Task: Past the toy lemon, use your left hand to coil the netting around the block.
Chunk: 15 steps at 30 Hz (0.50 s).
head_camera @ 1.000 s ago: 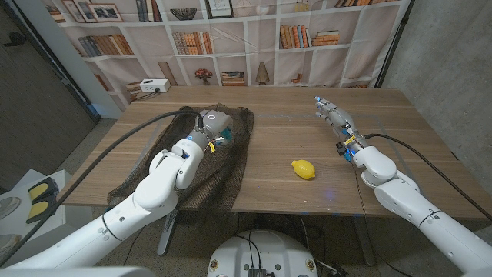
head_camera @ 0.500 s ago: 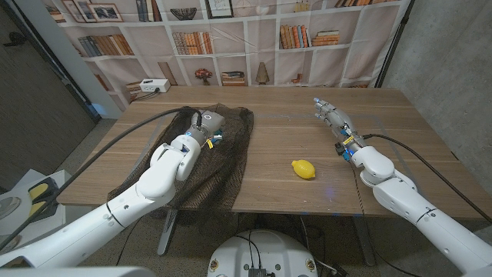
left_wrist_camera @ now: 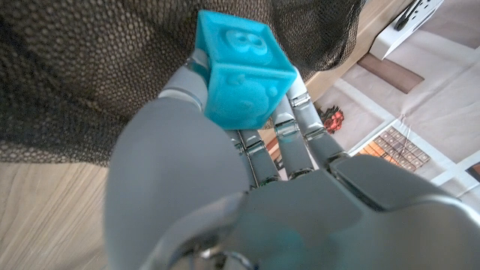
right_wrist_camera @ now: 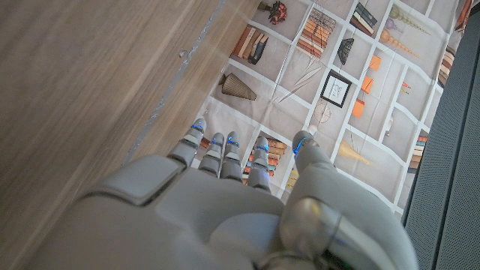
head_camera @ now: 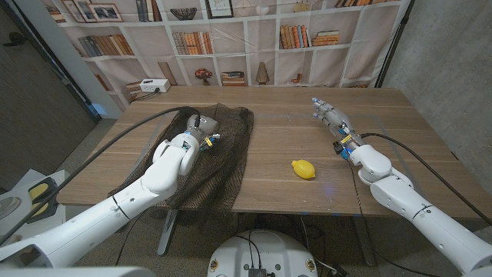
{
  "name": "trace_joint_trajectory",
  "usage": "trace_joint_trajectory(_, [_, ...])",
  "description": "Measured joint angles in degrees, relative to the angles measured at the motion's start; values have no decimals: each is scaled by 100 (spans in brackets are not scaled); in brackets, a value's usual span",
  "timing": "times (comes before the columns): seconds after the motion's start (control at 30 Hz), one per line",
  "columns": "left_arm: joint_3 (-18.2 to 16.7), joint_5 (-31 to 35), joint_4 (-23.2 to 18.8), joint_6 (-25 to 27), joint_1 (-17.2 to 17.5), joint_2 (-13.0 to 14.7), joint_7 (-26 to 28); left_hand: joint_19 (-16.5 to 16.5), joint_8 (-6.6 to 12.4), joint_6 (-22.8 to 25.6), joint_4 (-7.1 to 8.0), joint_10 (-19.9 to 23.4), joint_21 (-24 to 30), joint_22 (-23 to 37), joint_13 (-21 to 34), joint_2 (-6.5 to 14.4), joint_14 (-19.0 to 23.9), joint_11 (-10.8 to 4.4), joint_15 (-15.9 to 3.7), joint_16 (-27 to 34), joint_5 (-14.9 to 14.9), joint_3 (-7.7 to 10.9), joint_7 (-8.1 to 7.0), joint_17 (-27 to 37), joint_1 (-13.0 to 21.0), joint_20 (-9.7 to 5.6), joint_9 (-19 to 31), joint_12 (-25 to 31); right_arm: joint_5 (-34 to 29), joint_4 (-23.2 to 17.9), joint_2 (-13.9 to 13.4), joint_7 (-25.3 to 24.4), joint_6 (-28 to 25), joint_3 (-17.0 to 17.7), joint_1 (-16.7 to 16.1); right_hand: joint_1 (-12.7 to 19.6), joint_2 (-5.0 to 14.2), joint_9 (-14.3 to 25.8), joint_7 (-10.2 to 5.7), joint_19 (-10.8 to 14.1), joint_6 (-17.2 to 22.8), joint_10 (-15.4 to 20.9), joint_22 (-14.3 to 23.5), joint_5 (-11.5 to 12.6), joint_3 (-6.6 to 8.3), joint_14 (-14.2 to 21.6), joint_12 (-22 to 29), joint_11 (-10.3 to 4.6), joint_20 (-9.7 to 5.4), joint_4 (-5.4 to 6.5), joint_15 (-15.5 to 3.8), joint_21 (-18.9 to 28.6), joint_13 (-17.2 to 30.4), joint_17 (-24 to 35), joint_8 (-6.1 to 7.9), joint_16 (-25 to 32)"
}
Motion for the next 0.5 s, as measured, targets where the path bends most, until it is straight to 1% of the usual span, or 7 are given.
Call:
trace_joint_trajectory(0.23, [104,48,199,76,-102,-55,-108,0,-5,0,0,-1,44,-58,3,0,1,1,0,-43,0,0,1,26,0,0,3,-16,0,29,6,4,2,-22,40,0,0,0,0,0,0,0,0,0,0,0,0,0,0,0,0,0,0,0,0,0])
trace_joint_trajectory(0.3, [125,28,243,81,-121,-64,-99,-33,-38,-1,0,-1,92,-91,40,0,1,1,0,-76,-1,0,1,34,0,9,7,-61,0,33,6,5,2,-27,45,0,0,0,0,0,0,0,0,0,0,0,0,0,0,0,0,0,0,0,0,0])
trace_joint_trajectory(0.33, [137,11,266,85,-132,-70,-94,-74,-82,-6,24,-23,123,-119,41,0,-1,-3,-2,-148,-1,-25,6,45,0,8,8,-113,0,34,6,5,2,-28,48,0,0,0,0,0,0,0,0,0,0,0,0,0,0,0,0,0,0,0,0,0])
trace_joint_trajectory(0.37, [158,-2,295,91,-148,-78,-88,-114,-146,-56,42,-92,160,-155,325,0,-42,-21,-43,-238,-1,-45,38,35,0,0,24,-190,0,34,6,5,2,-30,50,0,0,0,0,0,0,0,0,0,0,0,0,0,0,0,0,0,0,0,0,0])
trace_joint_trajectory(0.4, [171,-4,312,92,-159,-83,-88,-172,-210,-167,48,-171,183,-197,541,52,-96,-43,-98,-342,-1,-99,7,-10,51,5,37,-274,0,35,6,5,2,-30,50,0,0,0,0,0,0,0,0,0,0,0,0,0,0,0,0,0,0,0,0,0])
trace_joint_trajectory(0.43, [199,-12,346,94,-185,-93,-88,-236,-285,-270,70,-230,197,-242,603,85,-158,-64,-160,-465,-1,-147,-47,-67,79,4,39,-352,0,35,6,5,2,-31,52,0,0,0,0,0,0,0,0,0,0,0,-6,0,0,0,0,0,0,0,0,0])
trace_joint_trajectory(0.5, [238,-11,387,101,-223,-101,-121,-384,-447,-486,132,-344,211,-321,616,166,-286,-116,-288,-693,-1,-212,-148,-200,-2,8,9,-544,-1,35,6,2,2,-31,54,0,0,0,0,0,0,0,0,0,0,0,-23,0,0,0,0,0,0,1,0,0])
